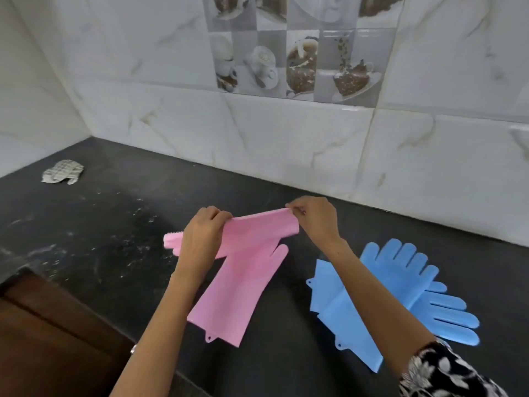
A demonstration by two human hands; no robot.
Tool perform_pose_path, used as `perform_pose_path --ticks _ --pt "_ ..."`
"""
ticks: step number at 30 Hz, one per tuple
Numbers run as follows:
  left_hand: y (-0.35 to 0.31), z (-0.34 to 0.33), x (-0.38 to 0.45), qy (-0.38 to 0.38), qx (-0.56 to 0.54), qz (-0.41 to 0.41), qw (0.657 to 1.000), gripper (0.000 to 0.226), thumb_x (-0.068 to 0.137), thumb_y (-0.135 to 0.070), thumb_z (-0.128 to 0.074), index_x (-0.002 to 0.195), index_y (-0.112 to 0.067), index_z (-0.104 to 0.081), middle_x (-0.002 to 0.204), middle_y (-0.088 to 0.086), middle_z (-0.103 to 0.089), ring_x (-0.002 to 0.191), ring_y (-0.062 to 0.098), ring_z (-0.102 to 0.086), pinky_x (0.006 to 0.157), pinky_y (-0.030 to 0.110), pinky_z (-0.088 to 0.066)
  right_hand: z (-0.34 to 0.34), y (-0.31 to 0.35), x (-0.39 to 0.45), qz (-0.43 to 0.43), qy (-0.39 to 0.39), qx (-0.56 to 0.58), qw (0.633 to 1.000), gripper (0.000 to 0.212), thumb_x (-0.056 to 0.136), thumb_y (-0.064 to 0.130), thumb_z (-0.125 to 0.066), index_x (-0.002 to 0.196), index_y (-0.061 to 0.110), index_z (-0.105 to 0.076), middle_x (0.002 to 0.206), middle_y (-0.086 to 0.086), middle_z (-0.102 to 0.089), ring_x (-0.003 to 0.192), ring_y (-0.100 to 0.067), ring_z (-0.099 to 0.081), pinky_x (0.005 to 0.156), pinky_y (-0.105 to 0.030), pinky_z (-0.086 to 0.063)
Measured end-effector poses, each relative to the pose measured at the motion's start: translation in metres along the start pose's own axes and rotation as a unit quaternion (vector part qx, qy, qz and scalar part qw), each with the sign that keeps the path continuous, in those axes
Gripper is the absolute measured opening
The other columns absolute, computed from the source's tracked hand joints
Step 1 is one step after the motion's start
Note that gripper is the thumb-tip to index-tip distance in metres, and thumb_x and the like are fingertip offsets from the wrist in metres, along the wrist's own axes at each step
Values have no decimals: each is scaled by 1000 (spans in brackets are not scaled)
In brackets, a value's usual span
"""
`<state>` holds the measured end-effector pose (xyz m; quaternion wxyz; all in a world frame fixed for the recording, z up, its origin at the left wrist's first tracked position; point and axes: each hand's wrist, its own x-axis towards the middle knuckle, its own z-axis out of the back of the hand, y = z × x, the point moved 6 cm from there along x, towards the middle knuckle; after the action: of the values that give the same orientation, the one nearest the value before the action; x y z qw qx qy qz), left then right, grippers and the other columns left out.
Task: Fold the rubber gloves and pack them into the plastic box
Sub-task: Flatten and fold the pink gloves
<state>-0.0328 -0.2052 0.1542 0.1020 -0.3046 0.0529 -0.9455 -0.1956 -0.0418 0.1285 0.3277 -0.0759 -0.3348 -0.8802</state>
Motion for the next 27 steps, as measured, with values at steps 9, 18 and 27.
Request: perform_pose_path --ticks 9,18,27 --pt "-30 -98 -112 281 52 74 955 34 93 -7 -41 122 -17 -57 115 4 -58 105 25 -54 79 36 -43 -91 -46 -49 -39 112 -65 991 33 81 -3 -48 93 13 -74 93 -9 -73 93 -30 -63 86 -32 -46" --pt "-87 -115 -107 226 -116 60 965 24 97 -24 -42 103 -14 -63 103 1 -60 92 18 -55 74 35 -47 -45 -73 -114 -52 33 -19 998 19 85 3 -60 97 8 -74 109 -3 -72 104 -21 -64 85 -31 -51" --pt "-185 -160 -98 272 -214 -88 934 33 95 -24 -52 124 -13 -60 142 6 -49 131 23 -44 105 35 -39 27 -139 -253 -249 -33 -73 965 21 86 14 -65 107 17 -70 131 -2 -58 120 -22 -54 87 -35 -52"
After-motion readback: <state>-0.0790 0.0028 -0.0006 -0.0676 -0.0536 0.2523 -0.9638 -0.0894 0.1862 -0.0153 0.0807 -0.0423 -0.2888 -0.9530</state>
